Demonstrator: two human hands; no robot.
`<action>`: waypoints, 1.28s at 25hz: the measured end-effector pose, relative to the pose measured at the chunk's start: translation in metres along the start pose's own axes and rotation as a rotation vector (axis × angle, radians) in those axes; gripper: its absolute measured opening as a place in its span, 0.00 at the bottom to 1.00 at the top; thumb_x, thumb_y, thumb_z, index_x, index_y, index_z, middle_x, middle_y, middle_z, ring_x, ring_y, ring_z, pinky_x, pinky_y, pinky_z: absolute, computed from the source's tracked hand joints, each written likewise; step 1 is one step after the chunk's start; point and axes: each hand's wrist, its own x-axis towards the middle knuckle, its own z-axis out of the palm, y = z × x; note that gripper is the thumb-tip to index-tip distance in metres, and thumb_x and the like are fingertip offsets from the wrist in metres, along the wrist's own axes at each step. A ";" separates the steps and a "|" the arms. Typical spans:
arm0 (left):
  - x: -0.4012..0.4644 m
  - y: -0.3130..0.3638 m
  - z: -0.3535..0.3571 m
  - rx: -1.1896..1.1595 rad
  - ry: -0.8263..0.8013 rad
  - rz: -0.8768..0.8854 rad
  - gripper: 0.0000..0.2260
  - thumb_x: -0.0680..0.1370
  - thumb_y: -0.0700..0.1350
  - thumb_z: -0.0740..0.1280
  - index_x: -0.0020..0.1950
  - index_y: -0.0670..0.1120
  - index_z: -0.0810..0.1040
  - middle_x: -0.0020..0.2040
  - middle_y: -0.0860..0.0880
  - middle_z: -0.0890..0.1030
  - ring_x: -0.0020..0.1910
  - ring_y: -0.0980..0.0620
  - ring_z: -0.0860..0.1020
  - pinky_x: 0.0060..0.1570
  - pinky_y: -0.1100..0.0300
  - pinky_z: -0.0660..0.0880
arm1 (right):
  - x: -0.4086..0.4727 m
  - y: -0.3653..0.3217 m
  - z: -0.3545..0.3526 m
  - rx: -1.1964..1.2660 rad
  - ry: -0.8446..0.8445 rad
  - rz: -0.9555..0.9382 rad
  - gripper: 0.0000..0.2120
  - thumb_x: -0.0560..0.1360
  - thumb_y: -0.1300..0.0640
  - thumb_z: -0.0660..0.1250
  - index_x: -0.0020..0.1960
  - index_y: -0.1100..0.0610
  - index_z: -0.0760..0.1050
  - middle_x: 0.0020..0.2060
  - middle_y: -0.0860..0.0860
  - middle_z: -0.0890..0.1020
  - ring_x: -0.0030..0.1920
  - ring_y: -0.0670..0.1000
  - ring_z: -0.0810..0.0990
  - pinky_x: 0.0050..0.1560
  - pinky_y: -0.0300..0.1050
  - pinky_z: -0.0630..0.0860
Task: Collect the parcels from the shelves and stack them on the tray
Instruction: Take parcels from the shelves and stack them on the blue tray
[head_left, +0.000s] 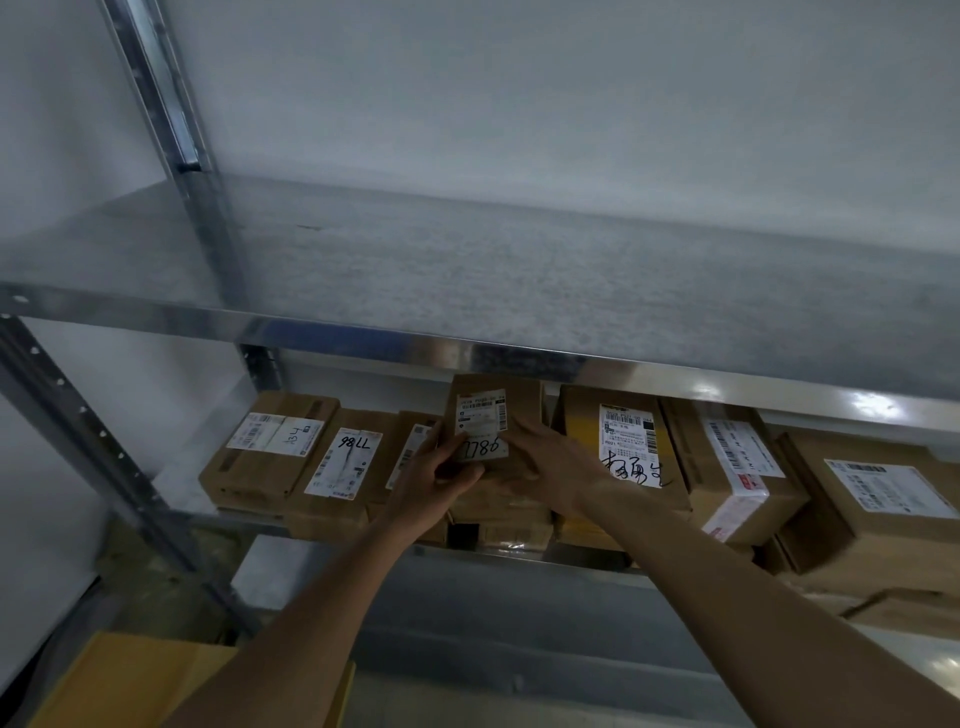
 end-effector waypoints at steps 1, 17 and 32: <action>-0.001 0.001 -0.001 -0.008 -0.011 -0.001 0.28 0.78 0.58 0.65 0.76 0.54 0.63 0.70 0.64 0.54 0.70 0.58 0.64 0.67 0.63 0.68 | 0.000 0.000 0.000 0.007 0.003 -0.002 0.36 0.77 0.47 0.69 0.80 0.44 0.56 0.80 0.44 0.55 0.75 0.54 0.64 0.71 0.51 0.67; -0.061 0.072 -0.026 0.089 0.129 -0.079 0.28 0.74 0.62 0.69 0.72 0.56 0.70 0.66 0.61 0.73 0.64 0.58 0.75 0.63 0.56 0.75 | -0.045 -0.026 -0.048 0.118 0.026 -0.117 0.35 0.76 0.51 0.72 0.79 0.48 0.60 0.77 0.47 0.64 0.72 0.53 0.68 0.71 0.52 0.69; -0.344 0.194 -0.039 0.159 0.671 -0.395 0.29 0.75 0.48 0.74 0.74 0.44 0.69 0.72 0.61 0.58 0.70 0.60 0.64 0.62 0.79 0.59 | -0.187 -0.166 -0.066 0.305 -0.155 -0.718 0.39 0.74 0.49 0.75 0.79 0.48 0.60 0.79 0.42 0.57 0.78 0.47 0.57 0.78 0.51 0.57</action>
